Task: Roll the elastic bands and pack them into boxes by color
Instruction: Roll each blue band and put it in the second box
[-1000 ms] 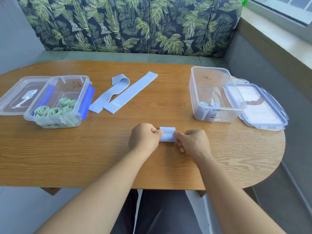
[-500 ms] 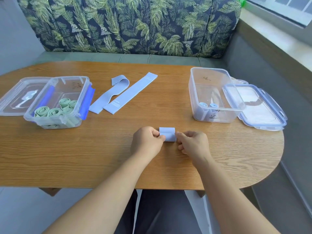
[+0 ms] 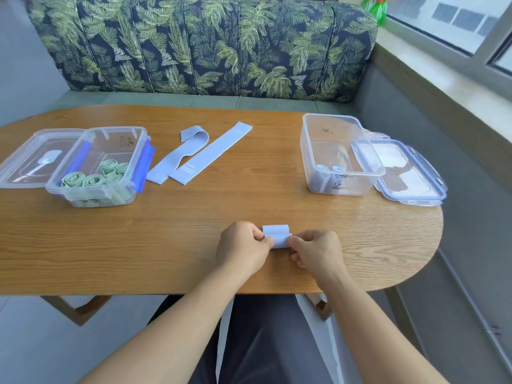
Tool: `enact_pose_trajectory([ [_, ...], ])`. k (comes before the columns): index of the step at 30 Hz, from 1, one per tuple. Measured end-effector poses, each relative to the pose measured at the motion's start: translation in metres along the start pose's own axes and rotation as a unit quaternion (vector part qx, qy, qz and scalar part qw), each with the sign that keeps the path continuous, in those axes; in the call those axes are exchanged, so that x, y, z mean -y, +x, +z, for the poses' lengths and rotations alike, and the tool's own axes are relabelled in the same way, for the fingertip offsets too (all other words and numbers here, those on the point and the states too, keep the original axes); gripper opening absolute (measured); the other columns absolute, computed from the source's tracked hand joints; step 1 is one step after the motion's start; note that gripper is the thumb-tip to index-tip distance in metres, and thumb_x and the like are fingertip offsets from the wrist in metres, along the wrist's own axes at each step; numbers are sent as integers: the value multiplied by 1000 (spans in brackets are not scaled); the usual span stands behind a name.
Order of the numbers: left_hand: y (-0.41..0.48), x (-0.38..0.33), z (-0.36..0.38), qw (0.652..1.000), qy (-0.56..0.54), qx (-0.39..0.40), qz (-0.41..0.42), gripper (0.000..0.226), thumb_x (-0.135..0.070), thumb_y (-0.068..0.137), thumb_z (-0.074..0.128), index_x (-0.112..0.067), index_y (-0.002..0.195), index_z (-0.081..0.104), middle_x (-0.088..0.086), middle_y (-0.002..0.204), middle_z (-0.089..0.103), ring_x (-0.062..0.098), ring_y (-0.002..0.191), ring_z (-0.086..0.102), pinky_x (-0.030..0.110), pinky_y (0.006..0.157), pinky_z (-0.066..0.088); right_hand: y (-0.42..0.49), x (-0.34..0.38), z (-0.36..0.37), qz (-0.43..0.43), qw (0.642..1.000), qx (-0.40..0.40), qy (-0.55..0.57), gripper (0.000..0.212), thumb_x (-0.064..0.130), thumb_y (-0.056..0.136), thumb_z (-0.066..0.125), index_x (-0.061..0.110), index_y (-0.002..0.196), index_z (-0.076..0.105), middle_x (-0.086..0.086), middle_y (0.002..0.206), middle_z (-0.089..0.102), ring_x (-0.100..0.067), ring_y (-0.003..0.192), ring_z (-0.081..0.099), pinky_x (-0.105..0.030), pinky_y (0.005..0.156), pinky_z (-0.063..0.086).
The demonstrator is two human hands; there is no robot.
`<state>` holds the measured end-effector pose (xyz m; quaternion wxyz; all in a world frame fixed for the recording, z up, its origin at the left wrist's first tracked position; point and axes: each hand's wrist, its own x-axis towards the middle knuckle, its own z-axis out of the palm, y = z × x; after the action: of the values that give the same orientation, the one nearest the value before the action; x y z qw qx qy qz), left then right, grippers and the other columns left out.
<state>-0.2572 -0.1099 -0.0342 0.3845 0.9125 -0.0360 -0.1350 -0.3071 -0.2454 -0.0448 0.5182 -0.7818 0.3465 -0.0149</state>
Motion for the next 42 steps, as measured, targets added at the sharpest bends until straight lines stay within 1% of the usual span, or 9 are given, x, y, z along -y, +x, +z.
enact_pose_trajectory([
  [3,-3,0,-1,1000,9,1,3,17,-33,84,69,-16,81,70,-3,75,70,16,75,67,33,71,56,-2,-2,0,1,1000,3,-17,16,20,82,67,18,66,70,4,46,62,-18,56,58,-37,62,53],
  [8,5,-1,0,1000,-15,-17,5,14,-36,83,69,-26,91,65,-12,86,67,12,83,65,32,77,55,5,3,-1,14,1000,3,-12,17,29,77,70,14,69,69,0,51,67,-22,62,67,-50,76,60],
  [13,8,-4,3,997,-1,-41,68,8,-31,86,66,-29,79,62,-11,82,65,11,80,62,31,71,52,13,5,-1,23,1000,2,-8,30,36,80,71,8,68,67,-3,52,67,-21,55,68,-50,77,60],
  [17,10,0,1,993,26,-23,111,6,-35,86,65,-32,82,62,-13,90,64,9,84,61,28,72,50,17,6,0,27,1000,-3,-13,38,41,82,71,3,75,69,-3,53,68,-24,59,70,-50,77,60],
  [21,12,0,-4,992,59,4,112,9,-39,83,66,-36,89,60,-15,96,61,6,89,60,31,77,53,18,10,2,20,999,-10,-25,39,45,84,69,8,71,67,-3,52,67,-29,67,72,-51,75,60],
  [26,20,-6,-9,993,65,16,99,8,-38,84,68,-31,87,65,-15,87,63,9,87,61,31,76,53,17,6,2,-16,1000,-21,-9,26,41,82,68,17,71,68,2,53,67,-24,67,70,-50,74,60],
  [31,31,-11,-15,990,85,57,98,12,-40,81,71,-30,84,65,-12,88,64,12,86,62,33,80,54,18,4,5,-14,1000,-24,-9,12,33,79,68,23,74,69,2,58,68,-23,72,70,-49,75,60],
  [37,50,-22,-19,972,106,178,109,39,-49,74,75,-29,106,63,-13,106,64,11,102,61,35,95,50,23,8,3,-4,1000,-21,-10,16,36,79,70,22,73,68,3,56,68,-22,67,70,-48,73,60],
  [42,62,-29,-21,956,144,239,93,22,-38,74,71,-36,94,64,-9,105,67,15,103,62,38,99,48,25,9,4,-5,1000,-24,-12,17,36,80,71,22,72,66,4,51,65,-22,67,70,-48,74,60],
])
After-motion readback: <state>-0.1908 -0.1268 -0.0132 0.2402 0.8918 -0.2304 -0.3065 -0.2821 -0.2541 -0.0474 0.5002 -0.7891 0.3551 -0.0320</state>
